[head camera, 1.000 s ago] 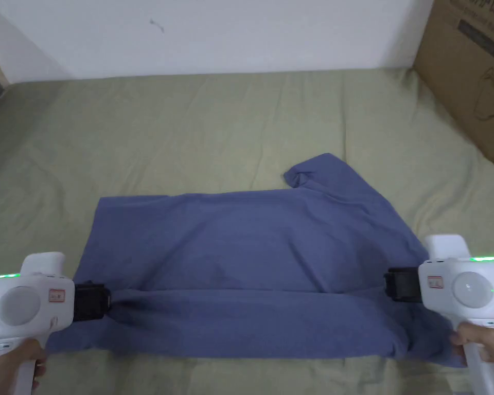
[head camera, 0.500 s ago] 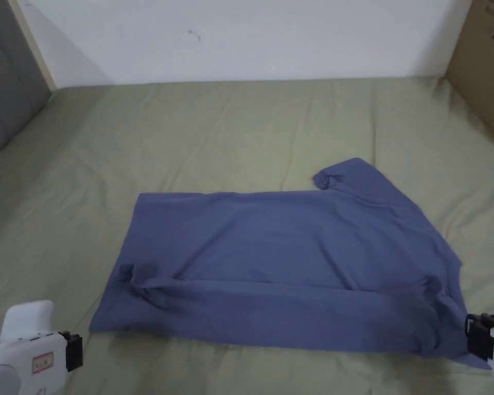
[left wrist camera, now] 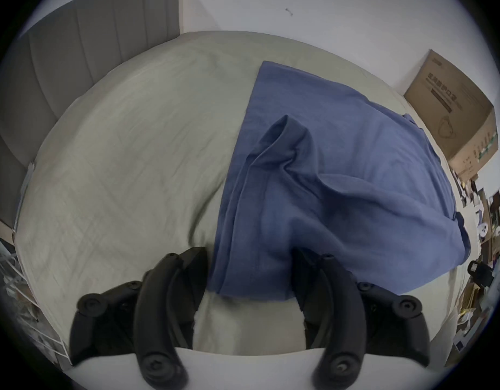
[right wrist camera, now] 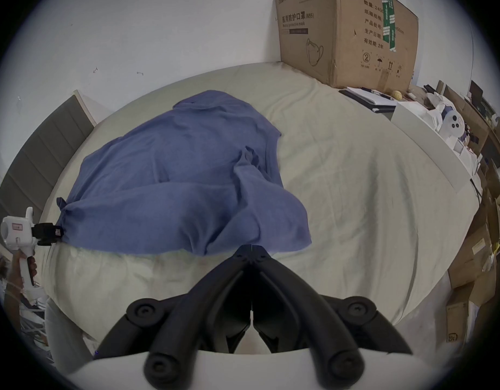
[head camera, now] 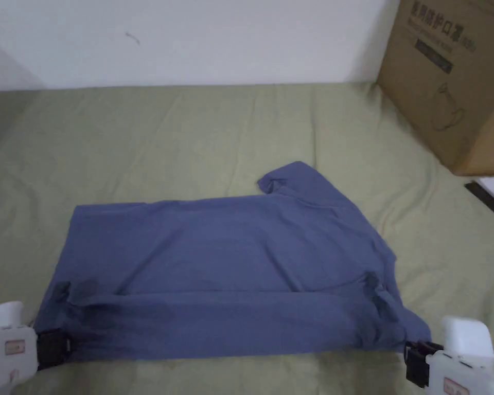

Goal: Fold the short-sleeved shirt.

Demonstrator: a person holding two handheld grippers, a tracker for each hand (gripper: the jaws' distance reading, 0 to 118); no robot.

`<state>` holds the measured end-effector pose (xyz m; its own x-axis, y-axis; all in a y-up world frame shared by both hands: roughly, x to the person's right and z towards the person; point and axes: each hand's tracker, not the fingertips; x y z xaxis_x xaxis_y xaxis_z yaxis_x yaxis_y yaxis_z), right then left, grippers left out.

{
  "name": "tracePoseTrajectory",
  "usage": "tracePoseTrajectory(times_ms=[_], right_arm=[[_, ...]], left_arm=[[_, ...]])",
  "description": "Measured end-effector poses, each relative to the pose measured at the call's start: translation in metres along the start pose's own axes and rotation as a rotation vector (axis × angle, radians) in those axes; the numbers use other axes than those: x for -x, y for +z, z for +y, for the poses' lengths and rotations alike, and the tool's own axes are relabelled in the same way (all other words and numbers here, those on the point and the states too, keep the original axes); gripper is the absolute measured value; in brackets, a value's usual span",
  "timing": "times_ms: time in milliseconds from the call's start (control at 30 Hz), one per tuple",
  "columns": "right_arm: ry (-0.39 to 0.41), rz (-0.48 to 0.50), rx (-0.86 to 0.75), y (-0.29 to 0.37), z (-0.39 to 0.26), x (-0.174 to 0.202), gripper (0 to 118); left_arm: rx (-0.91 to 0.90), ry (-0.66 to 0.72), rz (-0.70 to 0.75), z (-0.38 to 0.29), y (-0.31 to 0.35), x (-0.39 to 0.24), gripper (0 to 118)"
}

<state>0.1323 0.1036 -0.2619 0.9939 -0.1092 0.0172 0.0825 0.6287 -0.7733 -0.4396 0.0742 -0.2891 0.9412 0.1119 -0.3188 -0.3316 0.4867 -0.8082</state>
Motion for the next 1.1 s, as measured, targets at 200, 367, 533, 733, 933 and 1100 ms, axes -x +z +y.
tracePoseTrajectory(times_ms=[200,367,533,733,933,1100], right_arm=[[-0.044,0.035,0.047,-0.022,0.007,-0.011,106],[-0.049,-0.015,0.034,-0.049,0.028,-0.02,107],[-0.111,0.041,0.15,-0.089,0.04,-0.021,25],[-0.047,0.051,0.108,-0.064,0.041,-0.008,8],[-0.031,0.09,0.1,-0.01,0.037,-0.023,8],[-0.023,0.104,0.148,0.029,-0.005,-0.027,8]], left_arm=[[0.019,-0.093,0.027,0.009,0.006,-0.01,4],[-0.017,0.037,-0.068,0.012,0.021,0.004,4],[-0.023,0.025,-0.082,0.013,0.033,0.011,4],[-0.008,-0.012,-0.071,0.005,0.04,0.005,4],[-0.008,-0.055,-0.091,-0.018,0.071,0.023,4],[0.034,-0.073,-0.042,-0.064,0.099,0.041,4]])
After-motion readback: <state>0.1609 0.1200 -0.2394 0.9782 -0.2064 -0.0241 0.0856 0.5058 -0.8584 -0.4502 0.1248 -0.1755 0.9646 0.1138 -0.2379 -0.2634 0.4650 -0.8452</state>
